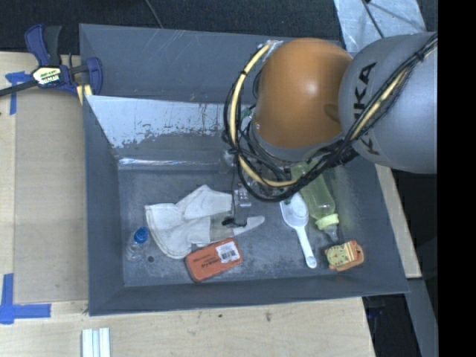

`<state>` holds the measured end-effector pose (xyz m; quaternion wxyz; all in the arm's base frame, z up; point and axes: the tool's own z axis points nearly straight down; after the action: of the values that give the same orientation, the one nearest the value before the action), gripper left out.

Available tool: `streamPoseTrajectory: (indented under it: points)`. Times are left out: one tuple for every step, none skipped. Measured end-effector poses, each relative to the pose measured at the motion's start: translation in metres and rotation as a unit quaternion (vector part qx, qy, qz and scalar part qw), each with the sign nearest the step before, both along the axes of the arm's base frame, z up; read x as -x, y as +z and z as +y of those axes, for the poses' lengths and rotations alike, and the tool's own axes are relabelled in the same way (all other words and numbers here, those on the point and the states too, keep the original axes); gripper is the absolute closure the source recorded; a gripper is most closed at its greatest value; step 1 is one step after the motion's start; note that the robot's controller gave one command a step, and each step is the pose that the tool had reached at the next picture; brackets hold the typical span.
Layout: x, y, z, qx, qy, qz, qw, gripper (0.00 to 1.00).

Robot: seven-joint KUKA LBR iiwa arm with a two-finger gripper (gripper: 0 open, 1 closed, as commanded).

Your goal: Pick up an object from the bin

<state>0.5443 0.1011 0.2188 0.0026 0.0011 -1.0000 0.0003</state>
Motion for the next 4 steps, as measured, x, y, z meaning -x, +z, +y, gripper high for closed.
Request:
streamPoseTrajectory:
  points:
    - [-0.001,0.005,0.000,-0.001,-0.001,-0.0042,1.0000,0.00]
    - [-0.011,-0.029,-0.003,-0.001,0.031,-0.0052,0.9995,0.00]
    - [-0.018,-0.078,0.004,-0.001,0.058,-0.0051,0.9983,0.00]
    - [-0.035,-0.100,-0.012,-0.001,0.037,-0.0045,0.9993,0.00]
